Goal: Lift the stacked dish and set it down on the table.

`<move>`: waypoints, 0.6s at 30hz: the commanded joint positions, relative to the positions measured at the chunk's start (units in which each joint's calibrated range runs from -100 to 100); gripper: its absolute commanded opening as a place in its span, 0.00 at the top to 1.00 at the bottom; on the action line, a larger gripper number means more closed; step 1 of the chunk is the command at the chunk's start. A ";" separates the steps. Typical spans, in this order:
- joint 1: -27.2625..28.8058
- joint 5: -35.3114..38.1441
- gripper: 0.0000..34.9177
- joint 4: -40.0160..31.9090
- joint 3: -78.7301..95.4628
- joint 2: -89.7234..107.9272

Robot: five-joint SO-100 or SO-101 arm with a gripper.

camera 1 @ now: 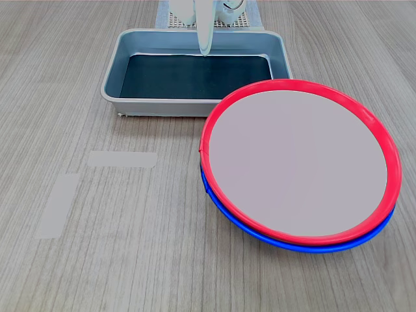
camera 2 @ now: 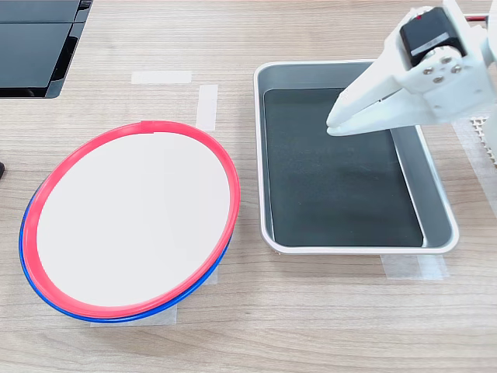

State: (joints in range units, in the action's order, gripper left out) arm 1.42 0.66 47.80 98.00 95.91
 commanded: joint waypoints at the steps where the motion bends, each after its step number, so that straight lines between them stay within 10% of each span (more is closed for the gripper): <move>1: -2.31 3.66 0.99 0.37 -12.02 -10.32; 18: -11.82 10.45 0.62 -3.84 -54.17 -64.74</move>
State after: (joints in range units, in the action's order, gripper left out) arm -9.47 10.23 46.33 47.46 34.78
